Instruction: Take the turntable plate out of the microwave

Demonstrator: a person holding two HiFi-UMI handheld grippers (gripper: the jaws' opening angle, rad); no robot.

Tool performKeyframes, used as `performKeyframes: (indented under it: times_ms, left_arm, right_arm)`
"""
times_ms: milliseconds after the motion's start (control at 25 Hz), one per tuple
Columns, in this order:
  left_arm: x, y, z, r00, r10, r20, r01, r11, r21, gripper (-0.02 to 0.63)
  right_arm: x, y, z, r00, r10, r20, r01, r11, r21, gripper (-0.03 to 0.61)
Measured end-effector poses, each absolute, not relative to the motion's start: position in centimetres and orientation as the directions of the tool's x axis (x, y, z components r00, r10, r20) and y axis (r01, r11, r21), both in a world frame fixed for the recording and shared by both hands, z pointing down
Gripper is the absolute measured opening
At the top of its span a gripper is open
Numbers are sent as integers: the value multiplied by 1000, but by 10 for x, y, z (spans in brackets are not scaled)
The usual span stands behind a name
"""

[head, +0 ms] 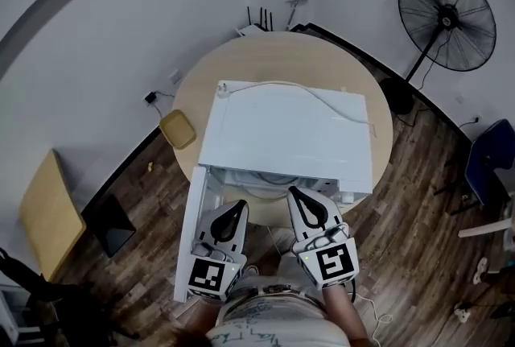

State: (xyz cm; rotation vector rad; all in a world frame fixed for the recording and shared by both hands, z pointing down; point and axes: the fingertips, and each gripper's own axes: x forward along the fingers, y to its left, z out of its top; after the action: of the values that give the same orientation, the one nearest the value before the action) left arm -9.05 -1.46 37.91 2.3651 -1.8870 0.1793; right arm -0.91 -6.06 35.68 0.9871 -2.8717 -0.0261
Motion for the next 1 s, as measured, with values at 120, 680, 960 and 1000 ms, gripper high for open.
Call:
performKeyframes:
  times_ms: [120,680,960,1000]
  left_arm:
    - [-106,-8,386,133,-976,175,-991,-137,-11,14]
    - [-136,50,456,44,-961,274,-997,-23,79,12]
    - [-156,55,473,32,-957,290,-995,-3,98,14]
    - [-156,53,475,34,-956,290,-994,-2,108,14]
  right_arm:
    - [-22,-65,362,-826,-552,109,-552,833,37,-9]
    - [-59,-44,387,-846,-503,176,-501,863,62,-9]
    - [-57,-27,405,-822,-527,216,-528,847,57,-9]
    - [-56,-27,408,-817,-531,223,-533,844,57,-9]
